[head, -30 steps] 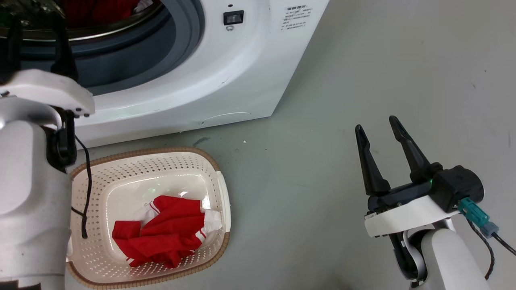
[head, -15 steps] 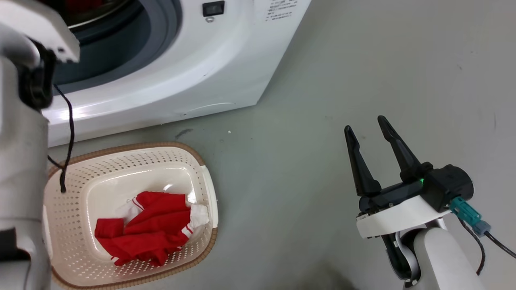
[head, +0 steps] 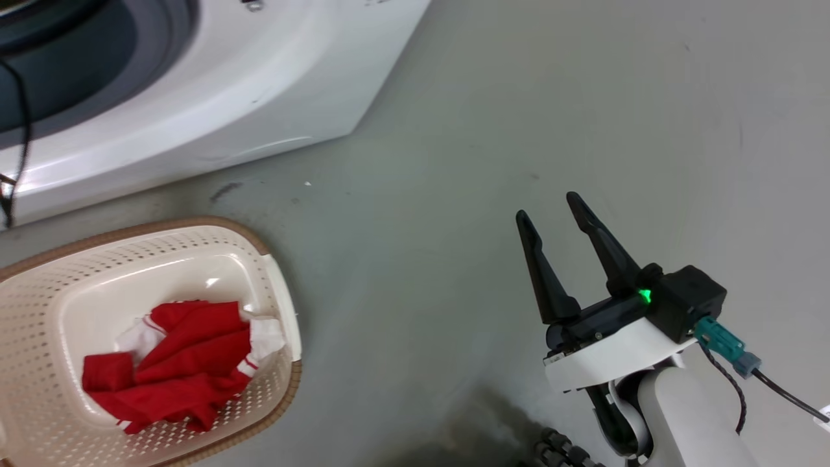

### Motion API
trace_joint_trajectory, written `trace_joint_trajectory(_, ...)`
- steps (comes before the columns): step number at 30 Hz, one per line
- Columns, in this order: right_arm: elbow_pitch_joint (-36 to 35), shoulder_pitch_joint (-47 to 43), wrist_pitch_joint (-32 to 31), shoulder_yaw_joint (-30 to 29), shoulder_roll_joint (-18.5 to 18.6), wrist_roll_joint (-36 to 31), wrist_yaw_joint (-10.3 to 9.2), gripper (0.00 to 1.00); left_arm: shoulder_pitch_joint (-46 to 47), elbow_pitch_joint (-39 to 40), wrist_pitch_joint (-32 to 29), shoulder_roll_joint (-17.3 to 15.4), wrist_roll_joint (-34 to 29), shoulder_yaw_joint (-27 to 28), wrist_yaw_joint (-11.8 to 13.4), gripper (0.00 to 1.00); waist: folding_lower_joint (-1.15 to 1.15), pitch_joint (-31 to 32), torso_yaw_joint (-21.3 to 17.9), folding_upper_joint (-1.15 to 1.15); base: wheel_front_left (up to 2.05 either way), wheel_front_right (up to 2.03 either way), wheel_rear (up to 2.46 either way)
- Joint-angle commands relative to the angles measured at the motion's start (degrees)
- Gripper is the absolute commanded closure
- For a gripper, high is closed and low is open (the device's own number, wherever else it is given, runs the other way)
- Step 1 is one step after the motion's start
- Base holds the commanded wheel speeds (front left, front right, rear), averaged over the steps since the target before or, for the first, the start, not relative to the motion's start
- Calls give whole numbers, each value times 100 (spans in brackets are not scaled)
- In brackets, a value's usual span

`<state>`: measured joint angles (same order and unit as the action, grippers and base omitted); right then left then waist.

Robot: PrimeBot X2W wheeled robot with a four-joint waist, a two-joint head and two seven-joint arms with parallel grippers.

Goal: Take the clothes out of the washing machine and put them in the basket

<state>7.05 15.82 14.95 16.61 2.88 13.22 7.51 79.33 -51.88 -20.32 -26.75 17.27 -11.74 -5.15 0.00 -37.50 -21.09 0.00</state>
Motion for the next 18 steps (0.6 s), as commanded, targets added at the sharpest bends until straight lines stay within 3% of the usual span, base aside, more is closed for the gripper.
trace_joint_trajectory(1, -8, 105, 22, 78, -2, 104, -4, 0, 267, -104, -250, -99, -43, -50, -41, 0, 0, -223, -247, 0, 0, 0, 0)
trace_joint_trajectory(12, -103, 23, 23, 341, -3, 388, -4, 0, 773, -505, -1563, -377, -53, -249, -80, 0, 0, -490, -602, 0, 0, 0, 0)
trace_joint_trajectory(14, -123, 37, 23, 381, -2, 413, -4, 0, 764, -535, -1738, -398, -75, -289, -43, 0, 0, -513, -637, 0, 0, 0, 0)
trace_joint_trajectory(17, -139, 22, 24, 452, -2, 487, -4, 0, 598, -460, -2094, -482, -139, -372, 220, 0, 0, -589, -738, 0, 0, 0, 0)
trace_joint_trajectory(18, -142, 14, 24, 458, -2, 487, -4, 0, 578, -394, -2022, -518, -181, -380, 305, 26, 0, -597, -750, 0, 0, 0, 0)
